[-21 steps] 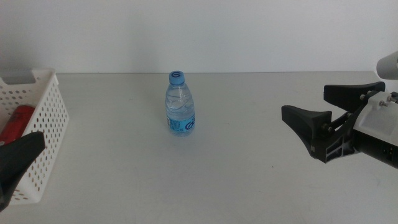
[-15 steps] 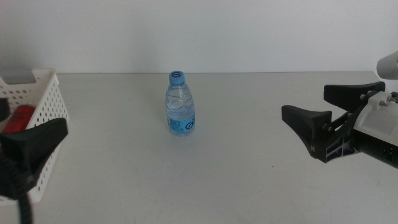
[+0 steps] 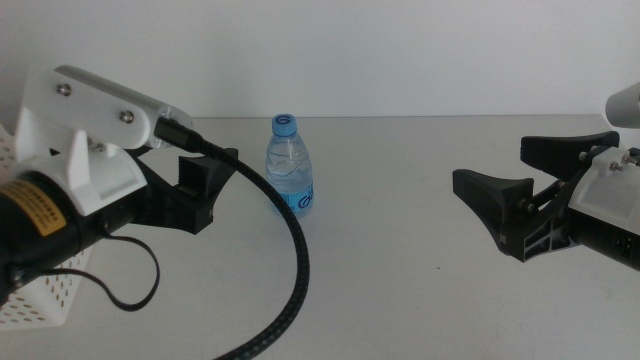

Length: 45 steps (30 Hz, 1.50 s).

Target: Use arms to grab the bottles and put them into the dustbin to the left of the table.

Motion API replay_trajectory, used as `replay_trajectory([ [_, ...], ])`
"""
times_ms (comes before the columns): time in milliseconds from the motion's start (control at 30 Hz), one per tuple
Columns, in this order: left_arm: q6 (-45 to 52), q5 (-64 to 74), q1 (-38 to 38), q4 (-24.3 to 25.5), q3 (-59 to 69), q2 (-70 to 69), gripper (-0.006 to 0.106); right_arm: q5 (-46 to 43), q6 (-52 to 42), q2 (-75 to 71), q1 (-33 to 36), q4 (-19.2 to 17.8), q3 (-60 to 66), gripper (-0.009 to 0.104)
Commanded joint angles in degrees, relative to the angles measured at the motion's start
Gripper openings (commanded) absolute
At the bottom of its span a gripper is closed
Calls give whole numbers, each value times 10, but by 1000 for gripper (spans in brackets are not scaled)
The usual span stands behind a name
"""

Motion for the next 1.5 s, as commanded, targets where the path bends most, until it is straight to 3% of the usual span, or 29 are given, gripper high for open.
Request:
replay_trajectory([
  [0,-9,-71,-4,-4,-13,19,93,-41,-7,-8,-1,-3,-16,71],
  [300,-9,-85,-4,-4,-7,87,93,-41,-7,-8,-1,-3,-16,71],
  [733,-34,-305,-4,-11,85,120,93,-41,-7,-8,-1,-3,-16,71],
  [1167,-40,-369,-4,-36,87,155,93,-40,-7,-8,-1,-3,-16,71],
  [1467,-39,-420,-4,-38,37,256,93,-40,-7,-8,-1,-3,-16,71],
])
